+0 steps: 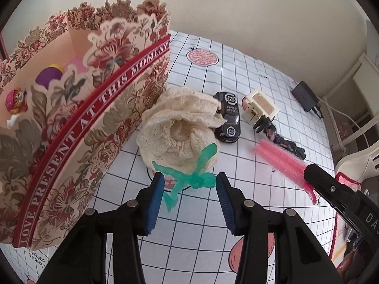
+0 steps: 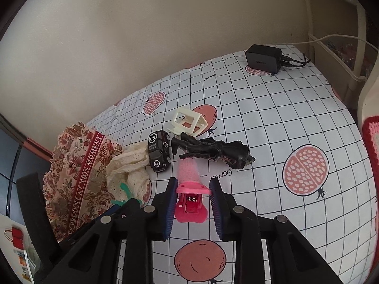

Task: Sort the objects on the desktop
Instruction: 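Grasp the pink hair roller with the right tool while the left tool reaches the green figure, then lift the roller with the right tool while the left tool lowers toward the green figure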

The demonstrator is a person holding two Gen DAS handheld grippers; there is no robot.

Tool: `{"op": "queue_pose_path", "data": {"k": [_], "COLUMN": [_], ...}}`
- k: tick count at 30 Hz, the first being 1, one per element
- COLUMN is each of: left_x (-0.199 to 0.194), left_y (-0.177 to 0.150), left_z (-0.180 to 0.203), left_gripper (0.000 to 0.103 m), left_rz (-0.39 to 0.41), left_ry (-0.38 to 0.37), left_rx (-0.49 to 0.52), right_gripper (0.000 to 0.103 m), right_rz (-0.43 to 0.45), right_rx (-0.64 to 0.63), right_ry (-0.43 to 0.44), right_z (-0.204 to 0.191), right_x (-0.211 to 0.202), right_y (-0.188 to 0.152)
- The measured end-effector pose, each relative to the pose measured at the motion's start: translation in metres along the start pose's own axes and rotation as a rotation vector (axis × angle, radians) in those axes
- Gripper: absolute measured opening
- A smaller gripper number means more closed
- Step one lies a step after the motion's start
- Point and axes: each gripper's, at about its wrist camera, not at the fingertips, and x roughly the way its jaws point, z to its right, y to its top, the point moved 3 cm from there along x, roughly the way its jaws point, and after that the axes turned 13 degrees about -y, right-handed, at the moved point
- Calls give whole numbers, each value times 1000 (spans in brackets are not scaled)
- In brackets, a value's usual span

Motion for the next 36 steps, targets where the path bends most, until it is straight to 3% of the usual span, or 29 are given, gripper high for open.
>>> {"op": "queue_pose_path", "data": {"k": [5,20,32,34,36], "left_x": [-5,-31,-62,-67,-72], "left_y": [5,12,23,25,26], "left_z": [1,4,11,11,10], "left_gripper": [47,47,47,33,32], "left_rz": [16,81,164,177,190], "left_ry": [-10,-46,-93,-100,-108], "left_rx": [-1,-4,10,11,8], "right_gripper": [30,29,29,29,29], "right_rz": [4,150,254,269,279], "right_rx": [16,27,21,23,24], "right_ry": [5,109,144,147,156], "right_z": [0,-9,-19,-21,-23], "right_x": [-1,-31,-56,-61,-65], "right_y": [1,12,18,18,19]}}
